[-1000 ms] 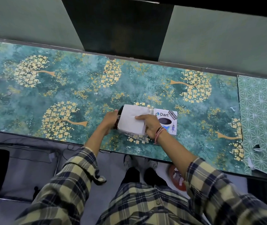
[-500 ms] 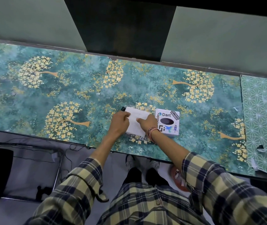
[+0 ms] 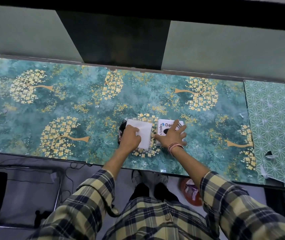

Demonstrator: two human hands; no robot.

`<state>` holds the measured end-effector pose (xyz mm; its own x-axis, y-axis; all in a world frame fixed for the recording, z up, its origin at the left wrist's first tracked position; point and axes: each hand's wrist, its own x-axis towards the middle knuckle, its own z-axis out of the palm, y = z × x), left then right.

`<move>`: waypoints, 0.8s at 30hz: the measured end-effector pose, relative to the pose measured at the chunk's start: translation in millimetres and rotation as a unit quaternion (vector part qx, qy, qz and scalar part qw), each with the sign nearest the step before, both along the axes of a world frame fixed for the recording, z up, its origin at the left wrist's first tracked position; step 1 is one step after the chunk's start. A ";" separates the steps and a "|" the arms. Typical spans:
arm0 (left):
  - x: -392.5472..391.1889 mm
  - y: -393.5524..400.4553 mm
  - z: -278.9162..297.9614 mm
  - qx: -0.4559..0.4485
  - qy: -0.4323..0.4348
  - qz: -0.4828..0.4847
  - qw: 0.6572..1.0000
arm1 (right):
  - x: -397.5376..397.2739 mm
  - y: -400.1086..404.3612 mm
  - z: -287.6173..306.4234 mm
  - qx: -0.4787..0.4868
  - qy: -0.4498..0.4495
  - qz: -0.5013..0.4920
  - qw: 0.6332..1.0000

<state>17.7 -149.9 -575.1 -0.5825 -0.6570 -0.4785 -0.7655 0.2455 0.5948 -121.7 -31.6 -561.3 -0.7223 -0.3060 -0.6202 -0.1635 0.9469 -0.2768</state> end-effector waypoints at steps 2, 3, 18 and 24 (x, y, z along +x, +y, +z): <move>-2.2 3.5 3.1 -0.014 0.018 0.008 1.000 | -6.7 3.7 0.5 -0.016 -0.002 -0.018 1.000; -4.1 5.3 5.6 -0.021 0.035 0.013 0.999 | -11.6 6.2 2.4 -0.036 -0.007 -0.036 0.999; -58.7 57.6 47.6 0.507 0.257 0.135 0.812 | -49.5 73.9 70.5 -0.441 -0.288 -0.177 0.831; -59.8 62.6 49.4 0.473 0.253 0.127 0.835 | -45.5 79.3 69.4 -0.444 -0.298 -0.191 0.823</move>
<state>-42.1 -87.3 -525.6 -0.7669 -0.2583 -0.5875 -0.3135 -0.6480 0.6941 -167.2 47.7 -491.9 -0.5189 -0.6509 -0.5541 0.5152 0.2791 -0.8104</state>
